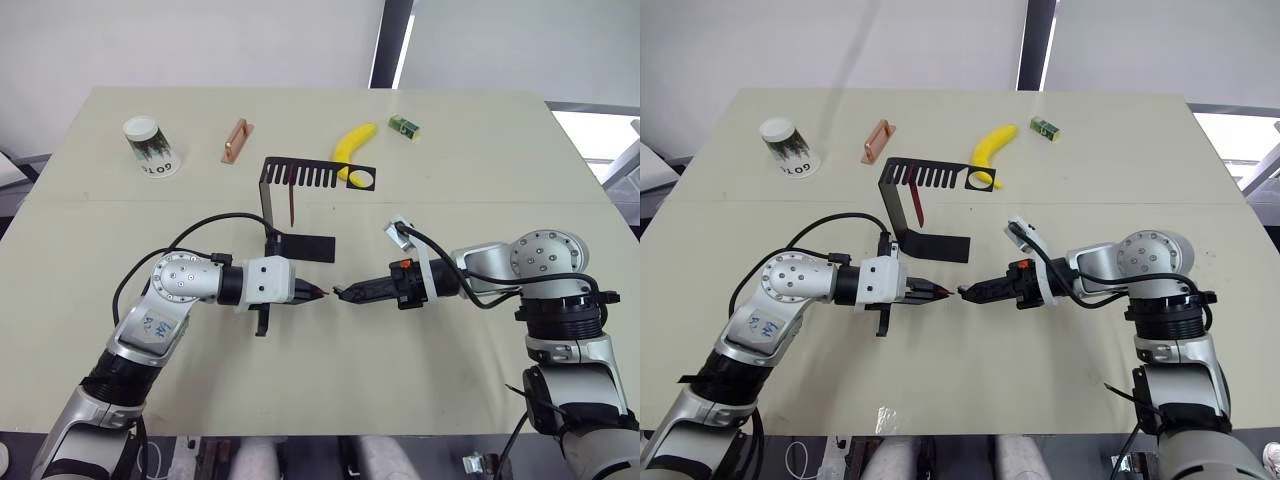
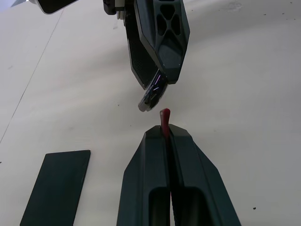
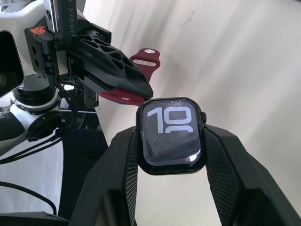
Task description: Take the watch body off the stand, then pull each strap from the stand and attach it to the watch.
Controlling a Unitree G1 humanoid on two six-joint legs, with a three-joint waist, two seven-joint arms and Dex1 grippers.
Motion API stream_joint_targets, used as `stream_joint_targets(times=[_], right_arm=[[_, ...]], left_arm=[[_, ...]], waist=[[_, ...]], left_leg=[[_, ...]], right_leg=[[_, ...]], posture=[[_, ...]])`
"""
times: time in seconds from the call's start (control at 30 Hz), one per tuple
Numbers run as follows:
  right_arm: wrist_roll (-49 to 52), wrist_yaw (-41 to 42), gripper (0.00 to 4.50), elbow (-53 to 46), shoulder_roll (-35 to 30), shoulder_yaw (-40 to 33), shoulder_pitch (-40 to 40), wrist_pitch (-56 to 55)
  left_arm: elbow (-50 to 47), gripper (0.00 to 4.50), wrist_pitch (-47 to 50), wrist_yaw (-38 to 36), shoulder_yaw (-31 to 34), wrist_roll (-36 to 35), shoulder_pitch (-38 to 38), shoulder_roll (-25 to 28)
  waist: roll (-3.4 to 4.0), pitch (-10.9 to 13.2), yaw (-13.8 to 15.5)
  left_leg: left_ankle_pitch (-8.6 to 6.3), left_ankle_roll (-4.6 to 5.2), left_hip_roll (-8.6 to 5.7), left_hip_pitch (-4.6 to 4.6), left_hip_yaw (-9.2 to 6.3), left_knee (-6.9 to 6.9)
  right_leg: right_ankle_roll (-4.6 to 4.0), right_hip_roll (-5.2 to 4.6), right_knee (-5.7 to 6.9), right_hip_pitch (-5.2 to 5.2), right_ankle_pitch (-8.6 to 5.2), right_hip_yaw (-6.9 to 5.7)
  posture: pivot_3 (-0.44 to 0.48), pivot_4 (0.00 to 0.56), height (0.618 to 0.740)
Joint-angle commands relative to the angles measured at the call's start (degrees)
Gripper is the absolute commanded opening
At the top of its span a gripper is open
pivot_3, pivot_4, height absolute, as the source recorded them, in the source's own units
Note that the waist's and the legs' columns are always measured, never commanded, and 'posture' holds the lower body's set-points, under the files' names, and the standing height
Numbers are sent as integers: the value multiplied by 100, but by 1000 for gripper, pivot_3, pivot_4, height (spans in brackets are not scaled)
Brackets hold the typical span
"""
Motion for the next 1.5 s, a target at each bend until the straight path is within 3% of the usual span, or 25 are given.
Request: stream_joint_targets(times=[0.03,1.5], right_arm=[[126,-55,1529,-153,-53,-113,-34,23],[288,-169,1529,-144,80,-167,-40,23]], left_arm=[[-231,0,-14,24,25,-68,-72,-27],[-89,0,12,124,-30,73,-193,-193]], waist=[[0,0,0],[0,0,1]], left_leg=[[0,0,0,0,0,0],[0,0,0,-1,0,6]], right_leg=[[0,0,0,0,0,0],[0,1,5,0,0,0]], posture=[[0,150,740],[0,150,740]])
